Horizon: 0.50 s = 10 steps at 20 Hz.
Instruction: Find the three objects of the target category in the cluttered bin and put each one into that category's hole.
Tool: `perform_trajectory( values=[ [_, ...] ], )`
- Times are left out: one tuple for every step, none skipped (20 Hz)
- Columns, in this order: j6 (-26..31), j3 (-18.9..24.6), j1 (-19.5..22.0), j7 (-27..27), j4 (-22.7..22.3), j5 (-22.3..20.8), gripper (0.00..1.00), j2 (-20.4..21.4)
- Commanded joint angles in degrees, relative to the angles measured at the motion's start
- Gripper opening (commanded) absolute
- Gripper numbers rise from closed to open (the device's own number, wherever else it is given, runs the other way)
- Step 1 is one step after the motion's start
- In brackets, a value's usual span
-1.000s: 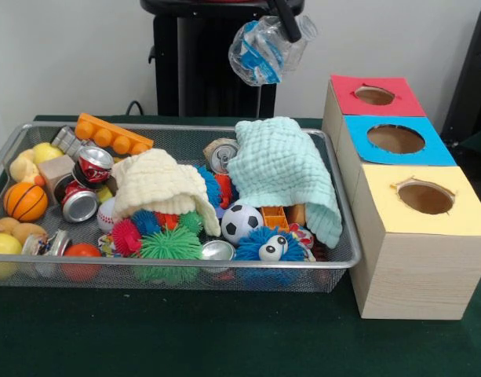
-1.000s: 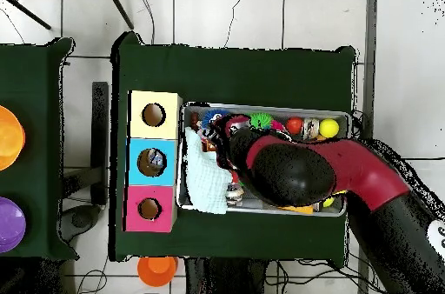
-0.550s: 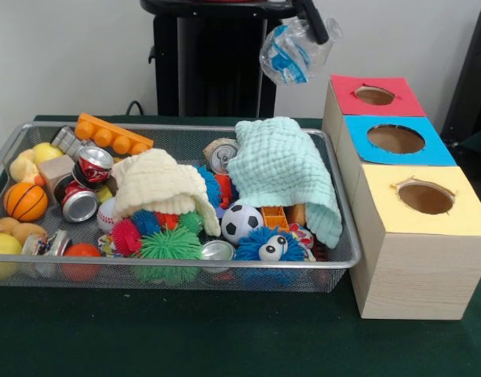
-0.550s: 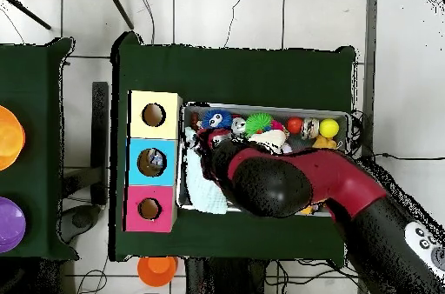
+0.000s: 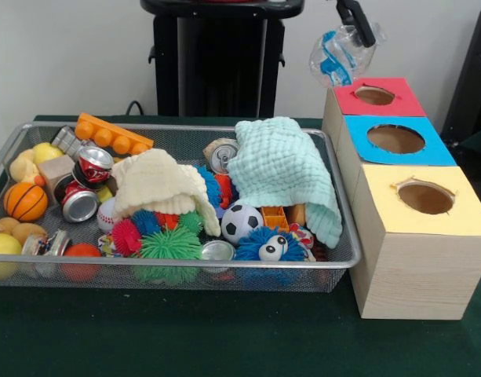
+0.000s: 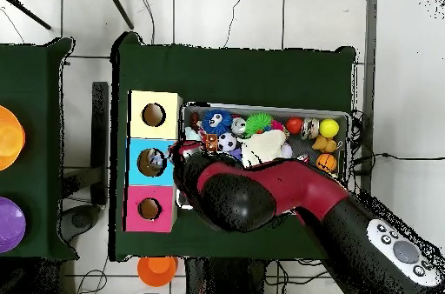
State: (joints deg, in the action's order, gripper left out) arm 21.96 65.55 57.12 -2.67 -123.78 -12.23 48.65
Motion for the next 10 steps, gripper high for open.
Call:
perform_trajectory(
  values=[
    [-6.3, -3.8, -1.1, -19.7, -5.1, 0.0, 0.0, -0.1],
    [-6.8, -3.8, -1.2, -19.6, -5.2, 0.1, 0.0, -0.2],
    [-7.7, -3.8, -1.4, -19.5, -5.4, 0.0, 0.0, -0.4],
    [-8.0, -4.2, -1.5, -19.2, -5.3, -0.1, 0.0, -0.7],
    [-8.6, -4.5, -1.6, -18.9, -5.3, -0.4, 0.0, -1.2],
    [-9.2, -4.7, -1.8, -18.7, -5.2, -0.5, 0.0, -1.4],
    [-9.7, -5.0, -1.9, -18.5, -5.2, -0.7, 0.0, -1.7],
    [-10.2, -5.4, -2.2, -18.3, -5.2, -1.0, 0.0, -2.0],
    [-10.9, -6.2, -2.6, -18.1, -5.0, -1.5, 0.0, -2.4],
    [-11.5, -6.4, -2.7, -17.9, -4.9, -1.8, 0.0, -2.7]
  ],
)
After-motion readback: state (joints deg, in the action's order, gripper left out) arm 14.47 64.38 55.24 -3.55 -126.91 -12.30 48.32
